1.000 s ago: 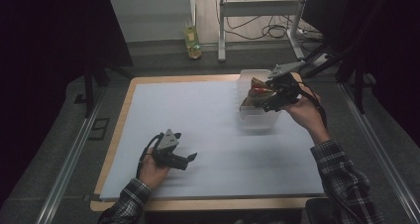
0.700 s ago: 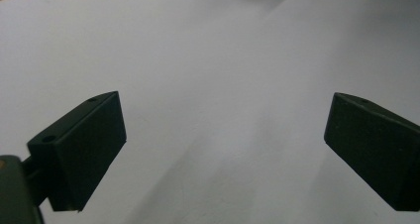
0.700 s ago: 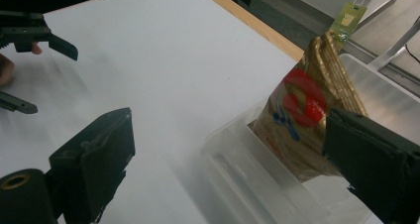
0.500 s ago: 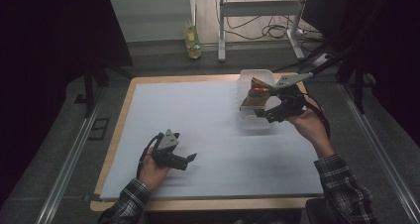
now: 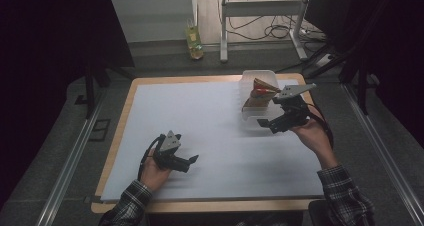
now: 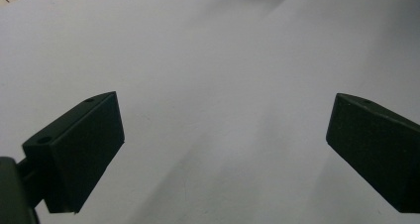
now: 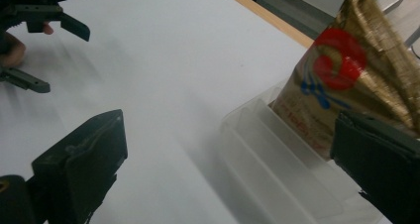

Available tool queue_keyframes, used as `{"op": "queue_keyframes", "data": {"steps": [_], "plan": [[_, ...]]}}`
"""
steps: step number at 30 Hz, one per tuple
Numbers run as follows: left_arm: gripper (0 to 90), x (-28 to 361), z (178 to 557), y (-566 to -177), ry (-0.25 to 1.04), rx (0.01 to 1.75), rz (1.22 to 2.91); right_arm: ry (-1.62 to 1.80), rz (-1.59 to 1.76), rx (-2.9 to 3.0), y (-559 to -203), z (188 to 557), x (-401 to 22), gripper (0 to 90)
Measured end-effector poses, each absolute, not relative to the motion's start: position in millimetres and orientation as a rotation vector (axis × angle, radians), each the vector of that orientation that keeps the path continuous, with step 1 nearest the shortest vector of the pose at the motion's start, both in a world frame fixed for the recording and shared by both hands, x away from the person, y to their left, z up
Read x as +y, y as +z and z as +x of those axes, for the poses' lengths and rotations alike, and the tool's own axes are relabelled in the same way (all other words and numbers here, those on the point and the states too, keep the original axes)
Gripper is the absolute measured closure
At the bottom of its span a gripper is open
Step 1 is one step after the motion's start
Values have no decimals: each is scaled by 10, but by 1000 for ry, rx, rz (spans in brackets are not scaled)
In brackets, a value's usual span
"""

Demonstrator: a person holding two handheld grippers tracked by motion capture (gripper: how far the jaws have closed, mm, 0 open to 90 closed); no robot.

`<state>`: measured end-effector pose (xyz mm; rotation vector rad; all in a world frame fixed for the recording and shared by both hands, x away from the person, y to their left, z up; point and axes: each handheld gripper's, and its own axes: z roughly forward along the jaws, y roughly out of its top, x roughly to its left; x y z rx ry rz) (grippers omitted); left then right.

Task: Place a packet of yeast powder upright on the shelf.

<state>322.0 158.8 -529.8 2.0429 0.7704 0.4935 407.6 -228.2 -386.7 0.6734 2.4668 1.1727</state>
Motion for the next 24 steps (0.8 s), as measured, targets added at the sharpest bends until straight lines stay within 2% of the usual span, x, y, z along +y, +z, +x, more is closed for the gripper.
{"op": "queue_keyframes", "data": {"steps": [24], "plan": [[13,1602,3211,-5305,489,772,2041,1261,742,2420,-4138,3857,-2436,0]]}}
